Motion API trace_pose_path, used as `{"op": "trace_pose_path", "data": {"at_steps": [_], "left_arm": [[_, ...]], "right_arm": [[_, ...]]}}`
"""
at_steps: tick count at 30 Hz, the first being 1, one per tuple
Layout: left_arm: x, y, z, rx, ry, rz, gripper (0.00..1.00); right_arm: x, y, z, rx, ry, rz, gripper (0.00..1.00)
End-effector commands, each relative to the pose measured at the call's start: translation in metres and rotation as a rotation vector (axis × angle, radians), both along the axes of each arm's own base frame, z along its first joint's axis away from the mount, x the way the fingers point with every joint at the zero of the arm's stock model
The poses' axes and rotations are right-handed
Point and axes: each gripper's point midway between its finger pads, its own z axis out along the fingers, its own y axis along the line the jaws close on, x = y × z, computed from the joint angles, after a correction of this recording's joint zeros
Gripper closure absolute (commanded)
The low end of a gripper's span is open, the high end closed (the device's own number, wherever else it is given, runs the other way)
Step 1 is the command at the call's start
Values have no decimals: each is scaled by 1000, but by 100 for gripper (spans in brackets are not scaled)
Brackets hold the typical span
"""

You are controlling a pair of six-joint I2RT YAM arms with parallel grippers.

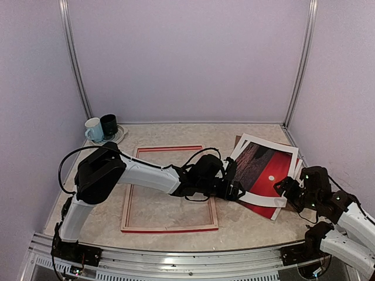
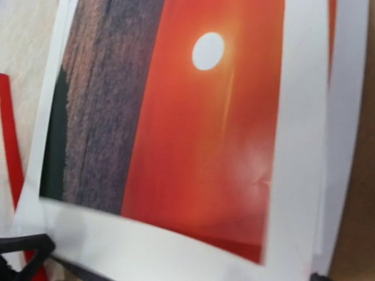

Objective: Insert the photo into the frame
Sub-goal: Pick up the mat board from the photo.

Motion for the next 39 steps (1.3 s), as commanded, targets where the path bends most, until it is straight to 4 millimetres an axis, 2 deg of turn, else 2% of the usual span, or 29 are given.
{"op": "trace_pose_path", "data": {"at_steps": [1,10,19,27,39], "left_arm": [[-16,5,-38,82,57,-33,2],[-17,6,-37,81,58,-37,2],[-20,3,-40,80,64,-45,2],[-18,-1,-41,78,64,-46,2],[-17,0,-69,139,104,-32,2]], "right_arm": [[8,11,10,91,-74,20,13],[11,16,10,158,-120,11,20],[15,26,8,262,-158,15,21],[16,28,9,271,-158,14,21],[15,27,6,269,-143,9,21]]}}
